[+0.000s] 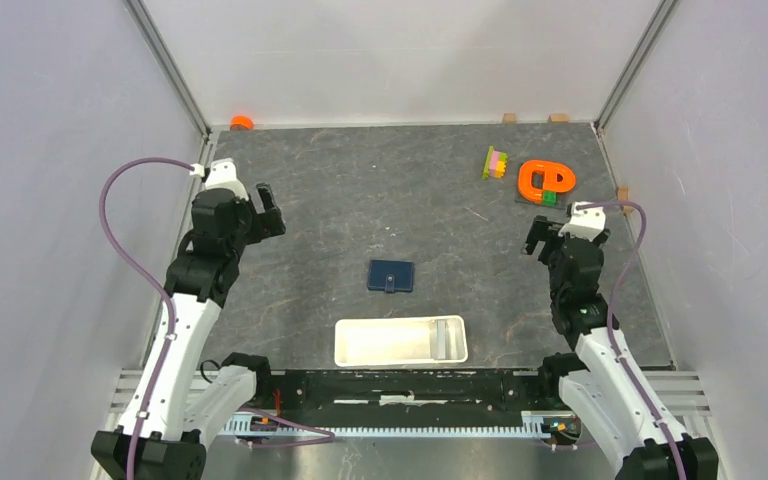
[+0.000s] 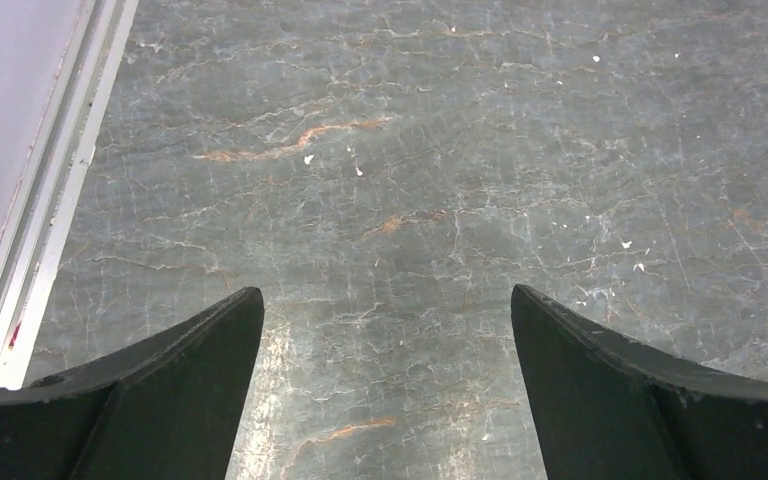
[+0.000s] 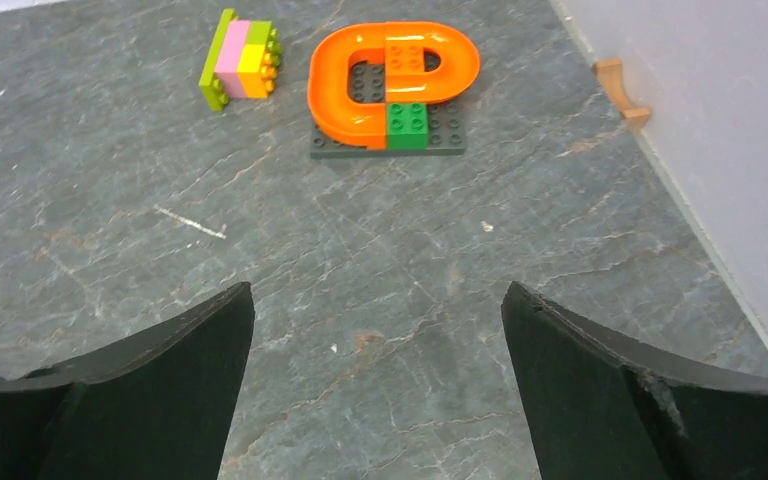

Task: Put the credit cards into the card holder
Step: Pick up the card holder from the center of the board.

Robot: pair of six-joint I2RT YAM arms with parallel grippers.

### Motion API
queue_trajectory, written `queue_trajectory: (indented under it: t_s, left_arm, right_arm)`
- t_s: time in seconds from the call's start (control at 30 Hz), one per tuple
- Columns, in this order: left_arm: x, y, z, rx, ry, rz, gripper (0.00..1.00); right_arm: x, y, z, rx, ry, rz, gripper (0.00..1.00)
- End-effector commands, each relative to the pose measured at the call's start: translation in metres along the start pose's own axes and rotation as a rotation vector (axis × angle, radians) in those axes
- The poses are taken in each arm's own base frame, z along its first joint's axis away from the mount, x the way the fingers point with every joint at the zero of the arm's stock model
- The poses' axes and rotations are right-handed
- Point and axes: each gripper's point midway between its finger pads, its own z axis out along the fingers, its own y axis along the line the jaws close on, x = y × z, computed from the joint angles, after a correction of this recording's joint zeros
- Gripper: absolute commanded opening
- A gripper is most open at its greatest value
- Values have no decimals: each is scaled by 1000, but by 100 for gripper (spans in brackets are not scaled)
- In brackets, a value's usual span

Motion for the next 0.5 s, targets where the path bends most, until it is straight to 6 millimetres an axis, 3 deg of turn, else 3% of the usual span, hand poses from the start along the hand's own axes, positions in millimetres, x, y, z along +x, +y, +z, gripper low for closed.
queue_trajectory:
  t_s: [0.0,0.2,0.33,0.47]
  left_arm:
    - [-2,-6,3,18,22,-28,100]
    - [24,-9,17,19,107,-60,100]
    - [42,-53,17,247,213,-96,100]
    - [56,-96,15,479,248,-166,100]
  right_arm:
    - [-27,28,1,-145,-50,-11,98]
    - [-16,89,-1,-478,9,-32,98]
    - [4,142,-15,-763,122,-31,98]
    - [31,194,-32,-926,248,-184,99]
